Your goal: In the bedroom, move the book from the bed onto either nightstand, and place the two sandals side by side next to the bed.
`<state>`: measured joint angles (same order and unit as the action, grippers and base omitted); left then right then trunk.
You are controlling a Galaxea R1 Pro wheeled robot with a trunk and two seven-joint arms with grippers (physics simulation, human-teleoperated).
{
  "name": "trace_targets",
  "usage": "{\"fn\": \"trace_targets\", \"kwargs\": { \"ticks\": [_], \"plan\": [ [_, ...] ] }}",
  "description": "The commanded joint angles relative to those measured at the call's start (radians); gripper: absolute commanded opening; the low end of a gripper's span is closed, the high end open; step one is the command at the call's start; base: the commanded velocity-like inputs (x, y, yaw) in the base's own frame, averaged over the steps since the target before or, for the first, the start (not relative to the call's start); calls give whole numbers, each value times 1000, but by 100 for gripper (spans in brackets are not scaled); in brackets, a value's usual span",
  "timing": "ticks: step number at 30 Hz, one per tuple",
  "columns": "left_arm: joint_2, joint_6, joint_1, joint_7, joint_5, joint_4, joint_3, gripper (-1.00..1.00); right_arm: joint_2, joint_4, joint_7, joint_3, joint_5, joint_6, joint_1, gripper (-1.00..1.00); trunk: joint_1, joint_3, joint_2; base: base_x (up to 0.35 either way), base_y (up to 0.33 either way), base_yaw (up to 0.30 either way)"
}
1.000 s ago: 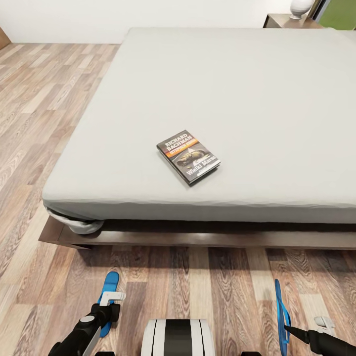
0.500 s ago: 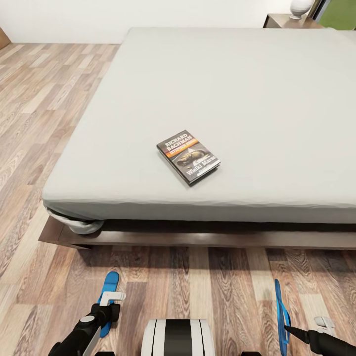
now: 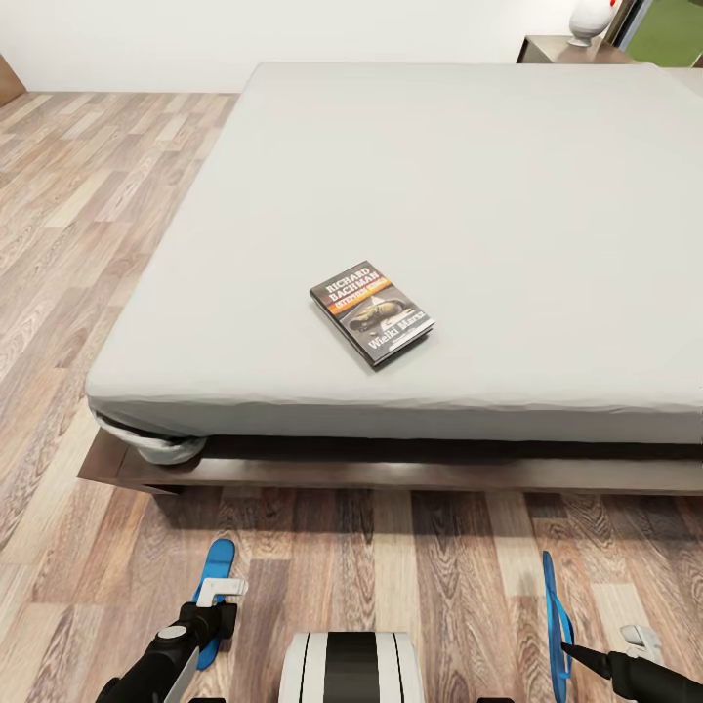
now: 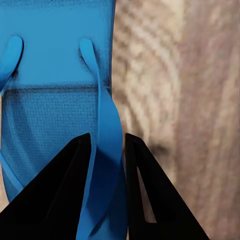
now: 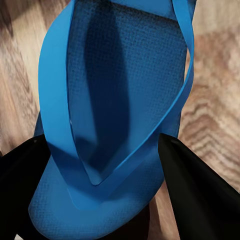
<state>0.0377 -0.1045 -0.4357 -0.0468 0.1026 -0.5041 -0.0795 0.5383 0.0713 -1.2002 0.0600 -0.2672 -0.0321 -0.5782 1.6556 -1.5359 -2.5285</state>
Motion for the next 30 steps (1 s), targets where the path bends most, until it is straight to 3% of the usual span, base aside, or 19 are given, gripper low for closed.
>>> {"fn": "trace_targets", "kwargs": {
  "ticks": [1, 6, 24, 25, 30],
  "plan": [
    [-1, -6, 0, -4, 11, -2, -6, -100, 1, 4, -3, 6, 3, -3, -2, -100, 0, -1, 0, 0, 0, 0],
    [-1, -6, 0, -4, 11, -2, -6, -100, 1, 4, -3, 6, 3, -3, -2, -100, -2, 11, 0, 0, 0, 0],
    [-1, -6, 0, -4, 11, -2, -5, -100, 0, 4, -3, 6, 3, -3, -2, -100, -2, 11, 0, 0, 0, 0],
    [-1, -6, 0, -4, 11, -2, -5, 100, 1, 4, -3, 6, 3, -3, -2, -100, -2, 11, 0, 0, 0, 0],
    [-1, -6, 0, -4, 11, -2, -5, 100, 0, 4, -3, 6, 3, -3, -2, -100, -2, 11, 0, 0, 0, 0]
  ]
}}
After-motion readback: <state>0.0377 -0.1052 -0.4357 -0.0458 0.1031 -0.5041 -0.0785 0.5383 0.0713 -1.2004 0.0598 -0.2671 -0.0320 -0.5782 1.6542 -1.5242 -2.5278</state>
